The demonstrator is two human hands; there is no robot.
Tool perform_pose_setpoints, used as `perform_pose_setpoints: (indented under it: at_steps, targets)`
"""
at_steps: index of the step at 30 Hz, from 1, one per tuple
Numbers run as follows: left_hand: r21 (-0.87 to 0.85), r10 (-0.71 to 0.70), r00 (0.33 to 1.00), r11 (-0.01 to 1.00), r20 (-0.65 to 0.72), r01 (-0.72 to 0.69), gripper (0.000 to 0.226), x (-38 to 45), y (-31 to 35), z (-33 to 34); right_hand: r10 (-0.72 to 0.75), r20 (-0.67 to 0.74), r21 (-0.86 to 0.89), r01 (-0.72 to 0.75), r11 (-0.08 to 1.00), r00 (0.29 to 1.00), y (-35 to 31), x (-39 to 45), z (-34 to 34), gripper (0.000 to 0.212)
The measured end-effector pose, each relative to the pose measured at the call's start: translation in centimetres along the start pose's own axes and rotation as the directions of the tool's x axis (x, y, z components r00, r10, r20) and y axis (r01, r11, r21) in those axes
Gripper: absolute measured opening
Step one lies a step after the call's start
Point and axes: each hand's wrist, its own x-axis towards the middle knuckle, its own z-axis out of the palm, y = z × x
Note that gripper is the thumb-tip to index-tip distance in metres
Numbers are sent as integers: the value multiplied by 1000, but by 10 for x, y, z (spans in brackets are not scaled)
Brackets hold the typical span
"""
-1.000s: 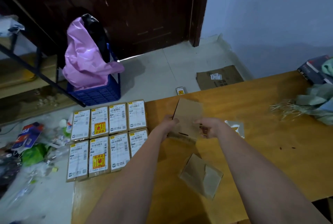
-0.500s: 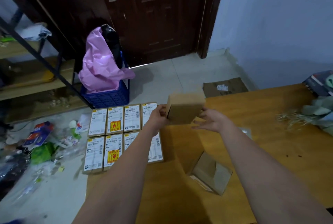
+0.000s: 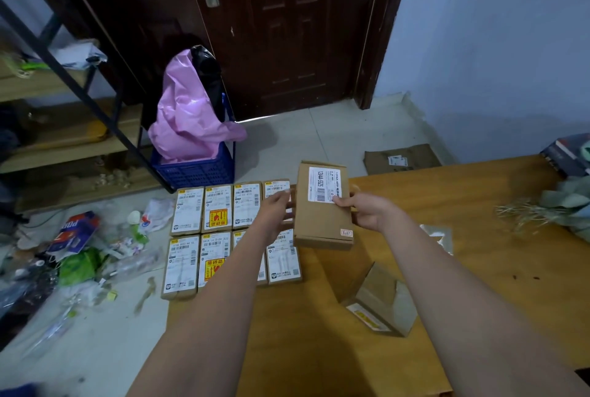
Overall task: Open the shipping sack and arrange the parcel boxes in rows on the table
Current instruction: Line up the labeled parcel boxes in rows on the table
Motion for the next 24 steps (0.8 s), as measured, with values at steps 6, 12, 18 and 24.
perform_pose_setpoints:
  at_steps: [6,12,18,24]
  targets:
    - [146,-66,994,988,88,53,63,4,-8,-6,-33,-42,-94,29,995,999,5,6,6,23]
    - [131,-48,995,991,93,36,66,10,-9,-8,-15,-59,-47,12,999,998,3,10,5,29]
    - [198,-33,993,980,113,10,71,18,-14,-5,67,-87,-274,-89,958,994,9,19,-1,32]
    - [701,201,980,697,11,-151,56,30,-23,-11,7,-272,-366,-110,924,962,12,48,-8,38]
